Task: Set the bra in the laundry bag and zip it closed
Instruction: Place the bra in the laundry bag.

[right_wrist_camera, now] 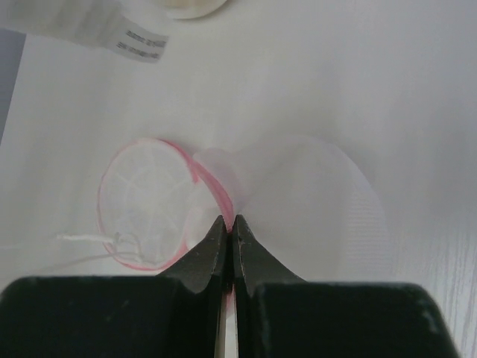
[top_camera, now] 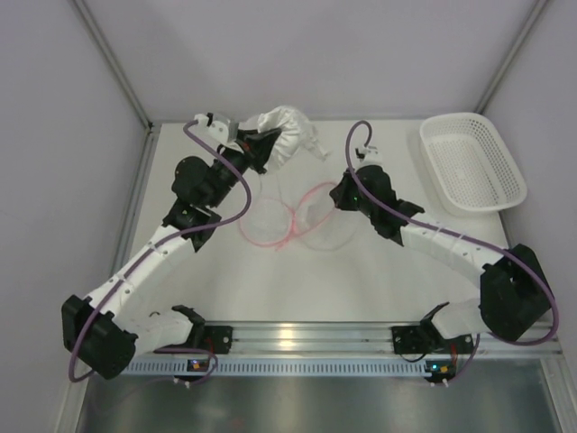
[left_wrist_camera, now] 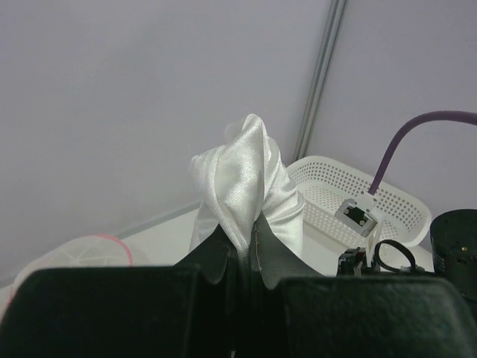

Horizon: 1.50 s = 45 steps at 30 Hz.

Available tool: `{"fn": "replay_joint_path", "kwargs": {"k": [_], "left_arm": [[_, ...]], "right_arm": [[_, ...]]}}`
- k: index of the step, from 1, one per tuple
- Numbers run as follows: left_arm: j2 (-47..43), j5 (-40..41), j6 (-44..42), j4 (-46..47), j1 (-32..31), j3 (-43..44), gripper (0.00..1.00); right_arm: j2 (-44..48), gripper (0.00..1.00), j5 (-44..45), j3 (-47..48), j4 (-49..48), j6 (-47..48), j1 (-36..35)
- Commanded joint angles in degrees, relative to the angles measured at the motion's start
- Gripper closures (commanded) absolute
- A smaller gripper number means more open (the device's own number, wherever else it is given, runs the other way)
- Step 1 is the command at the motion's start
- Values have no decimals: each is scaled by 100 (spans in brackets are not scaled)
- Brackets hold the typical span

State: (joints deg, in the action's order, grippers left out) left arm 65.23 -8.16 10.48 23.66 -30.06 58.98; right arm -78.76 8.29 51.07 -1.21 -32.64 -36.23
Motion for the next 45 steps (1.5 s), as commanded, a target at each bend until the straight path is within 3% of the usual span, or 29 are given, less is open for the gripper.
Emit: {"fn": "replay_joint_path", "kwargs": {"k": [1,10,18,24,32,45], "left_arm": [[138,-343,-29,1639,0,-473,100],[464,-739,-63,2820,-8,-1239,100],[-624,-1519,-204,477,-8,-1056,100],[-863,-2101,-485,-774,-8,-1081,100],[-4,-2005,-565,-960,1,-1284,100],[1895,-2980,-810,-925,-228,-687,100]], "right_arm": [[265,100,-12,44,-380,-190,-60],[309,100,40,-1,-240,-304,-60],[133,100,375,228,104,12,-60],[1,100,357,333,95,83,-60],[54,100,156,386,104,153,-60],[581,100,-372,123,-160,135,-147]]}}
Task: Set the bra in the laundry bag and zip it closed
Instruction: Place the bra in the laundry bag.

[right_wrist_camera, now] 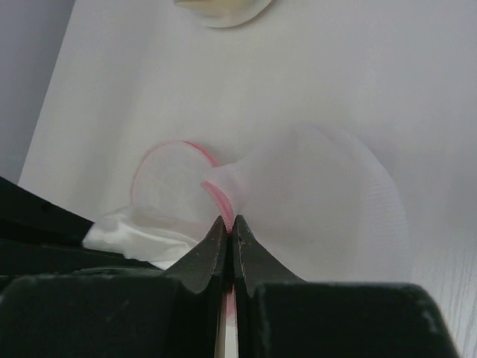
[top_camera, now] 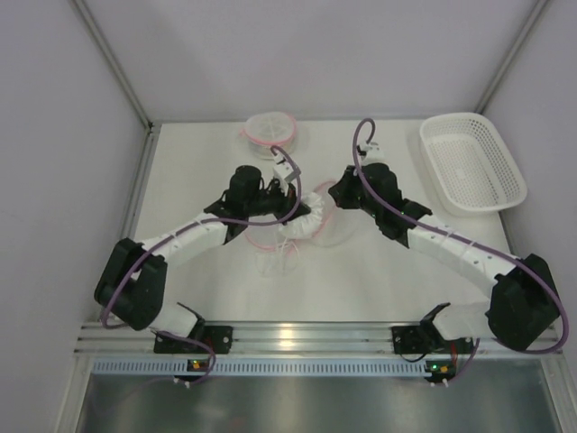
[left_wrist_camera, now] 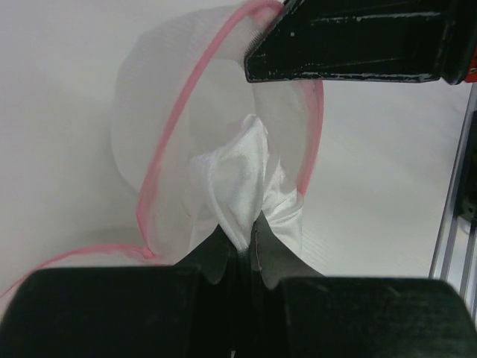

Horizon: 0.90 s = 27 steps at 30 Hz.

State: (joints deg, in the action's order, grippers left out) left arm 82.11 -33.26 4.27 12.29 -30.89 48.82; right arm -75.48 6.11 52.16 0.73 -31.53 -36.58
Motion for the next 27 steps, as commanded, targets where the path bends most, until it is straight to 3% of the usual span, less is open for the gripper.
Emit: {"fn": "replay_joint_path", "kwargs": {"k": [1,6,13,14,17,18,19,27], "left_arm": [[418,-532,-199,221,-215,374,100],[999,-568,-339,212,-461,856,100],[1703,38,-67,229,-532,1376,100],[1738,38,37,230,-540,1402,95],[1625,134,231,221,-532,1324,60],[1546,179,241,203,-532,1271,15],[1450,257,258,151,-540,1218,2],[-79,1408,109,-1790,-470,849,2]], "right_arm": [[271,100,-163,22,-363,24,-121],[148,100,-408,-13,-416,50,-253],[359,100,-199,-206,-320,-108,-359],[376,100,-102,-215,-250,-99,-368],[359,100,127,-303,-91,-143,-359],[341,100,188,-329,-91,-160,-359],[341,100,259,-329,127,-195,-359],[122,100,637,22,560,-152,-245]]}}
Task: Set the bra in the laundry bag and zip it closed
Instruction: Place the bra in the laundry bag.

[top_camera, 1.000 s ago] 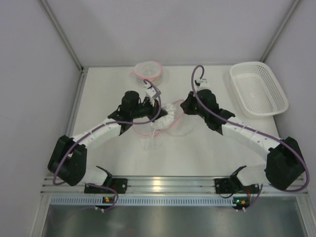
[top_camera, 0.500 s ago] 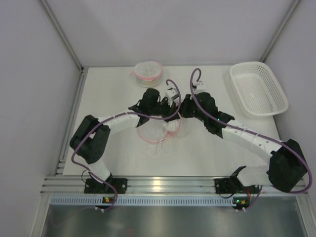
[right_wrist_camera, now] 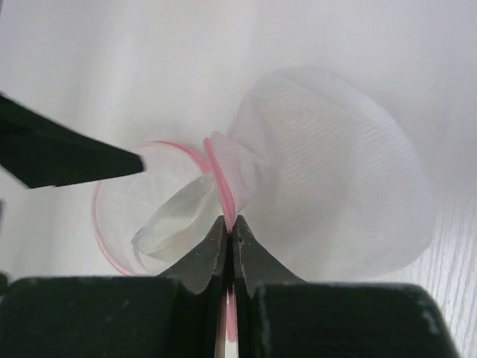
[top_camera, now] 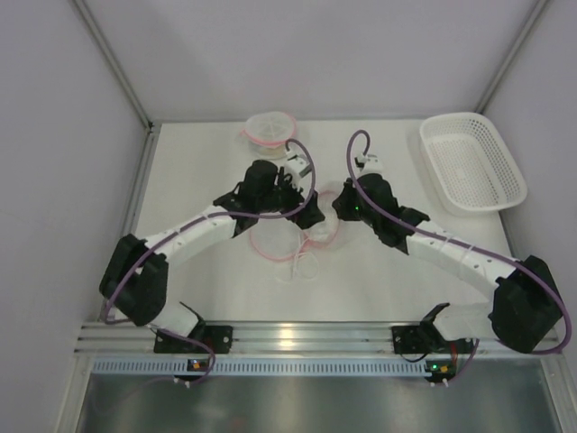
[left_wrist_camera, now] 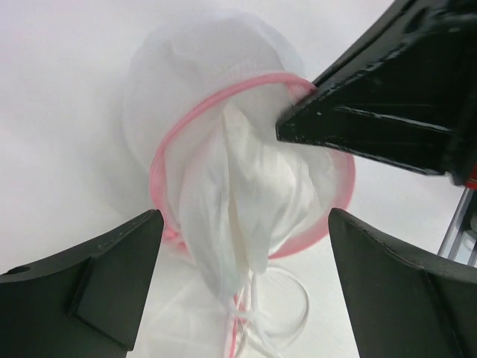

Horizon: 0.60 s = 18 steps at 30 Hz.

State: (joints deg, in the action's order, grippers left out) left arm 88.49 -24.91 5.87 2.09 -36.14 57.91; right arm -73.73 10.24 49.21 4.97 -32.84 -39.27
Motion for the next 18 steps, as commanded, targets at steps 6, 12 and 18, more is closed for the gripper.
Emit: {"fn": "replay_joint_path", "kwargs": {"k": [6,12,18], "left_arm": [[-1642,2172,1265,-2018,694,-377,2],[-1466,3141,2919,-2986,968,-850,2],[-1483,3387,3596,-2610,960,-1457,4]], "right_arm": [[-176,100,66,387,57,32,68],[-264,100,-22,449,65,49,68],[-264,100,-75,432,83,58,68]]}}
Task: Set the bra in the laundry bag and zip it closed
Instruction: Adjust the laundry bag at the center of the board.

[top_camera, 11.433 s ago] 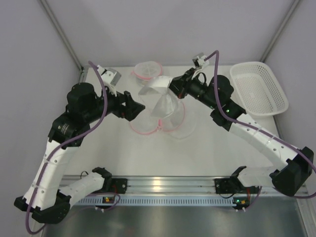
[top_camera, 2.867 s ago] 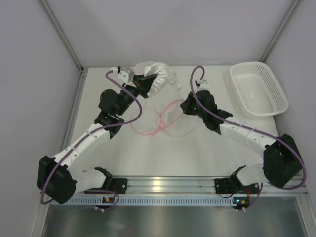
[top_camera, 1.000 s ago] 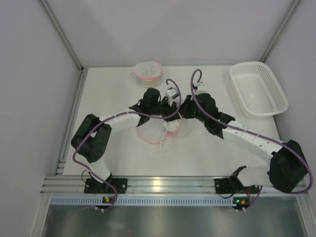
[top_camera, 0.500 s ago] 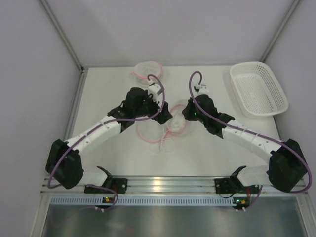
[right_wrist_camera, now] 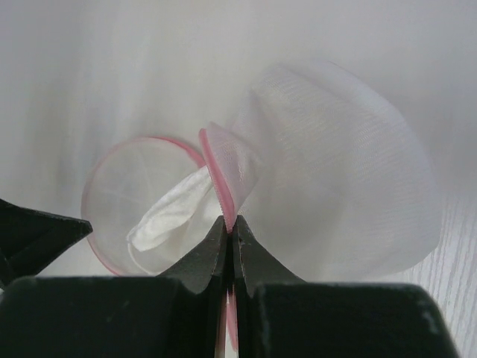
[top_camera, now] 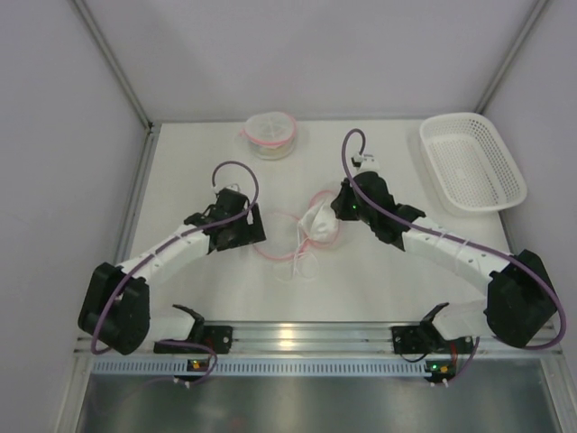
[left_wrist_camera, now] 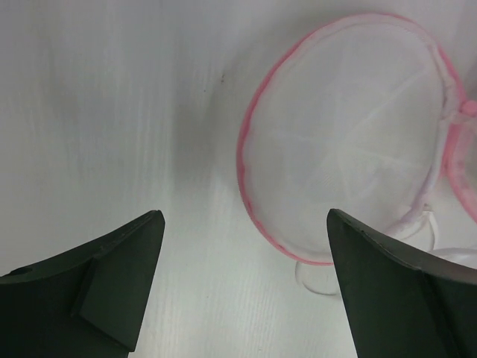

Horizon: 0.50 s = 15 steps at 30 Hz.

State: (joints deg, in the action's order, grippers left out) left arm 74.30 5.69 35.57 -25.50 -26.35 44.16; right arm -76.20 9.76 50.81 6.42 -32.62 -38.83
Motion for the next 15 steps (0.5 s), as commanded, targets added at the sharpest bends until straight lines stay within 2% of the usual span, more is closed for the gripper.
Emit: {"fn": "replay_joint_path", "kwargs": {"k": [1,3,4,7,11,14,15], "left_arm": [[-56,310,696,272,-19,-214,6],[-21,284,793,483,-11,-364,9],[14,214,863,919,-11,-460,14],[101,-120,1082,1930,7,-934,19],[330,-165,1145,2618,-2,-1032,26],[401,-174,1057,3110,7,-1032,59],[392,-209,1022,3129,-2,-971,87]], "right_arm": [[-9,100,-18,281,-27,45,24],[-8,100,-27,298,-17,54,33],[0,100,-35,298,-17,54,25],[-44,100,-97,316,-26,72,33],[-52,100,-106,298,-26,63,24],[-52,100,-114,307,-9,89,33],[-52,100,-115,333,9,89,25]]}}
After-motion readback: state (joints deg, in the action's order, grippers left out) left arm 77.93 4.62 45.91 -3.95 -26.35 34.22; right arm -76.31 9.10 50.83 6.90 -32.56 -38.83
